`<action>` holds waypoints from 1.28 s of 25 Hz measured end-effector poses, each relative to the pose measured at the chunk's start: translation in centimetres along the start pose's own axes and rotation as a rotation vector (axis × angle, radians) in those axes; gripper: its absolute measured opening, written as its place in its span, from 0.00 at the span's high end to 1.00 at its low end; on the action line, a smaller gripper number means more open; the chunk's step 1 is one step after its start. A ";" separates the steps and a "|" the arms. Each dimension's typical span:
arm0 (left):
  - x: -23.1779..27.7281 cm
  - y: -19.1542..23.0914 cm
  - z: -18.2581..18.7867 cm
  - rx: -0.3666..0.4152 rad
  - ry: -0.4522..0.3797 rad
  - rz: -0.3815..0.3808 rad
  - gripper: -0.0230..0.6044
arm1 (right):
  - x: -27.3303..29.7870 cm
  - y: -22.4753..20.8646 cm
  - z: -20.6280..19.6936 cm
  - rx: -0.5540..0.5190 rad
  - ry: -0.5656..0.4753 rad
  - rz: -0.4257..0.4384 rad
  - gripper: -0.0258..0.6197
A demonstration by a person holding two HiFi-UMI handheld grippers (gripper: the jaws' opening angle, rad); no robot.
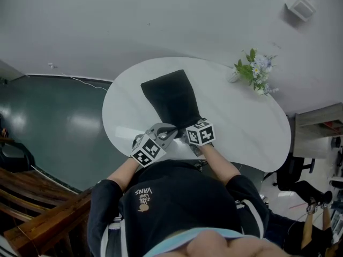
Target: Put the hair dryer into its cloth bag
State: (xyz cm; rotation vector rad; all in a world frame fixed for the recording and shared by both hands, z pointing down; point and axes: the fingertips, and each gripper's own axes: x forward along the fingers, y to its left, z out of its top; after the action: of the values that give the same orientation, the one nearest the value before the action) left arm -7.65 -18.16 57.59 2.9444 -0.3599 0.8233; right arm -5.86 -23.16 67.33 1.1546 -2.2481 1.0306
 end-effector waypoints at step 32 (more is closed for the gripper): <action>-0.9 2.0 -4.1 -0.129 0.003 -0.077 0.91 | 6.4 0.7 3.8 -0.146 0.004 -0.073 0.64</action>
State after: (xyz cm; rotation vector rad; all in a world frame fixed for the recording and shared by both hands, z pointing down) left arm -10.92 -19.41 60.66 2.8182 -0.2861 0.7647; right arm -10.20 -29.07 68.66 1.1621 -2.2199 0.8254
